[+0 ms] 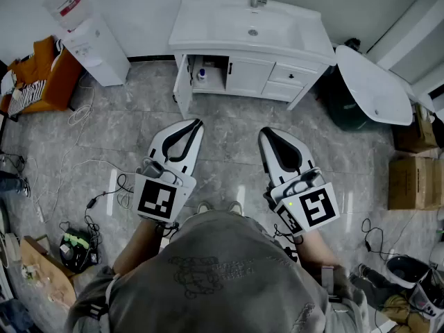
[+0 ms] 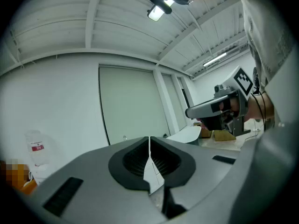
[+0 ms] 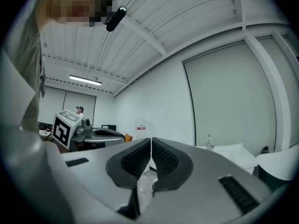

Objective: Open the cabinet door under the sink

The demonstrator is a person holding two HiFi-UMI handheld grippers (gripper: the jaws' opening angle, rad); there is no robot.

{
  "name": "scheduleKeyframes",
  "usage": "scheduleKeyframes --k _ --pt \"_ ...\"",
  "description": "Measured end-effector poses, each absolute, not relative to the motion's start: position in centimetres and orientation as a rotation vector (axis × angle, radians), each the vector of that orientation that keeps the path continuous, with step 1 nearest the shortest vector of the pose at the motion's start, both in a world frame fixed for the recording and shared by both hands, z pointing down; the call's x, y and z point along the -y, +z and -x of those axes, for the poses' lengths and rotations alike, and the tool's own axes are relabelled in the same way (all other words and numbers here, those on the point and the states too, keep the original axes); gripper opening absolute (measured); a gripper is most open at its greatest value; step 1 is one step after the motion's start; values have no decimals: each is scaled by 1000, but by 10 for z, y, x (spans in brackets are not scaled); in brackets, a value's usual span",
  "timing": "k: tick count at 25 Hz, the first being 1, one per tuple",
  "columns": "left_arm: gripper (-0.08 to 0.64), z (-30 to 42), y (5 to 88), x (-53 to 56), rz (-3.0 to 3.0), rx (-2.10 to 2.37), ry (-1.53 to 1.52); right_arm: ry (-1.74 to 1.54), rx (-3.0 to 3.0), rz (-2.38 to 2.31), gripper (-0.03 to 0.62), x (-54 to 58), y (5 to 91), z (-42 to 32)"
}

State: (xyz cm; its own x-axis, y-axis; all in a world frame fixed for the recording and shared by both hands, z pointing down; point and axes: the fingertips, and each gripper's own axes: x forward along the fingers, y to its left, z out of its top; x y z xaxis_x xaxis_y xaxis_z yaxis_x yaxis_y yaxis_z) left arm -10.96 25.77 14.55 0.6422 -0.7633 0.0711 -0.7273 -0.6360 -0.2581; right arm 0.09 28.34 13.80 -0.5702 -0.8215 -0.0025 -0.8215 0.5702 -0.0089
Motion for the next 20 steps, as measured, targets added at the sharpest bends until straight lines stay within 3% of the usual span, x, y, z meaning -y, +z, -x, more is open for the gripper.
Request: scheduleKeyframes --k 20 --pt "23 67 151 -256 2657 -1197 -298 -64 -2748 1481 29 -278 148 -48"
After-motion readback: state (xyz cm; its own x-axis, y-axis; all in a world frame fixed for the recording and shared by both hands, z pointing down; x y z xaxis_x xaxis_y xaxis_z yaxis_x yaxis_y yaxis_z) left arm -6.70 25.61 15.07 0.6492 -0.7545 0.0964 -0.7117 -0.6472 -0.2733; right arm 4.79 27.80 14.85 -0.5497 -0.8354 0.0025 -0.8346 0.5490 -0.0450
